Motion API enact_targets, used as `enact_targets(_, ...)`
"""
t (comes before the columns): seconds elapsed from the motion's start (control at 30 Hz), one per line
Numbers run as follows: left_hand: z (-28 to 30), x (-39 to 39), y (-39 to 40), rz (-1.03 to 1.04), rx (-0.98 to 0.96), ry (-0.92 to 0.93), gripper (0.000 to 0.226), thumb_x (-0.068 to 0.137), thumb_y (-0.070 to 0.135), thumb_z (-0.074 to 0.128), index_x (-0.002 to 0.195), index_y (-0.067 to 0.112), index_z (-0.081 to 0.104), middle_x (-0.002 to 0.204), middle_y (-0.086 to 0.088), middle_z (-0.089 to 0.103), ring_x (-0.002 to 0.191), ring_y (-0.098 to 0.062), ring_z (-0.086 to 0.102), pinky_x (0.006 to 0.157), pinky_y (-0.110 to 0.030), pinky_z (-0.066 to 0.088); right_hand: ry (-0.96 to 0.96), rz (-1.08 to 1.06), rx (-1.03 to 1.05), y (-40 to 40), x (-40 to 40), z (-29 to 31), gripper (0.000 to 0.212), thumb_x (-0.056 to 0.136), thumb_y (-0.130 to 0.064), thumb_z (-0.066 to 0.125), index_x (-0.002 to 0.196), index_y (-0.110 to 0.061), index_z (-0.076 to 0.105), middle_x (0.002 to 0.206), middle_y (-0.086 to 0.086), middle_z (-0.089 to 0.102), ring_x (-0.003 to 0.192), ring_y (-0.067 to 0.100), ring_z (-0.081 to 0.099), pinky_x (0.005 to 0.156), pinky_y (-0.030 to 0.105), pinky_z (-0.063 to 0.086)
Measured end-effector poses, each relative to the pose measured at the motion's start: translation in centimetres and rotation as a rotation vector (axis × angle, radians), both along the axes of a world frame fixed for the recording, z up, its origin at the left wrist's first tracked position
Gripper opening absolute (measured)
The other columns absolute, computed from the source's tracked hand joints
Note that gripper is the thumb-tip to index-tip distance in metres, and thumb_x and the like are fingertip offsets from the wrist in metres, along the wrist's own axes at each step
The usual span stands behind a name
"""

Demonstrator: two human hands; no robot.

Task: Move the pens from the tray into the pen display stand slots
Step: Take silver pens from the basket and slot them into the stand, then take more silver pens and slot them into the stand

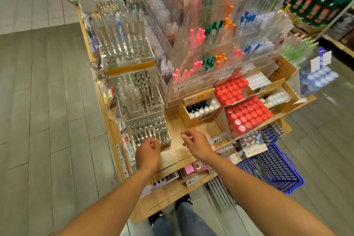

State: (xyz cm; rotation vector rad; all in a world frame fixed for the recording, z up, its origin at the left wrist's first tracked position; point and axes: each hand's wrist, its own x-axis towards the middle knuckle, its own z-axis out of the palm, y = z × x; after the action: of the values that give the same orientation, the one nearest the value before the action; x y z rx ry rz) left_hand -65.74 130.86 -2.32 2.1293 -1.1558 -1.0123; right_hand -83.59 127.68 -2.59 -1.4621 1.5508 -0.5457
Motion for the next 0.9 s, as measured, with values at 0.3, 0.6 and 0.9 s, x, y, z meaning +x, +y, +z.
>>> enact_targets(0.3, 0.0, -8.9, 4.6, -0.238, 0.052, 0.212, 0.017, 0.098, 0.023, 0.056, 0.083, 0.027, 0.062, 0.084, 0.003, 0.07, 0.079, -0.021, 0.069, 0.075, -0.041, 0.058, -0.287, -0.411, 0.209, 11.3, -10.7, 0.5, 0.027, 0.103, -0.031, 0.044, 0.112, -0.013, 0.061, 0.1, 0.009, 0.069, 0.071, 0.012, 0.066, 0.056, 0.019, 0.052)
enact_targets(0.6, -0.9, -22.8, 12.1, -0.491, 0.174, 0.31, 0.018, 0.1, 0.012, 0.052, 0.086, 0.005, 0.062, 0.081, -0.01, 0.066, 0.064, -0.019, 0.058, 0.054, -0.024, 0.046, -0.417, -0.768, 0.274, 24.1, -23.9, -0.9, 0.019, 0.102, -0.022, 0.046, 0.104, -0.009, 0.06, 0.088, 0.007, 0.062, 0.059, 0.014, 0.054, 0.051, 0.02, 0.042)
enact_targets(0.9, -3.0, -34.9, 18.9, -0.419, 0.374, 0.486, 0.018, 0.101, 0.015, 0.051, 0.085, 0.014, 0.06, 0.077, -0.005, 0.065, 0.057, -0.014, 0.057, 0.052, -0.023, 0.041, -0.286, -0.716, 0.318, 30.4, -36.4, -3.7, 0.014, 0.101, -0.022, 0.049, 0.095, -0.017, 0.061, 0.083, 0.001, 0.065, 0.057, 0.01, 0.058, 0.051, 0.018, 0.045)
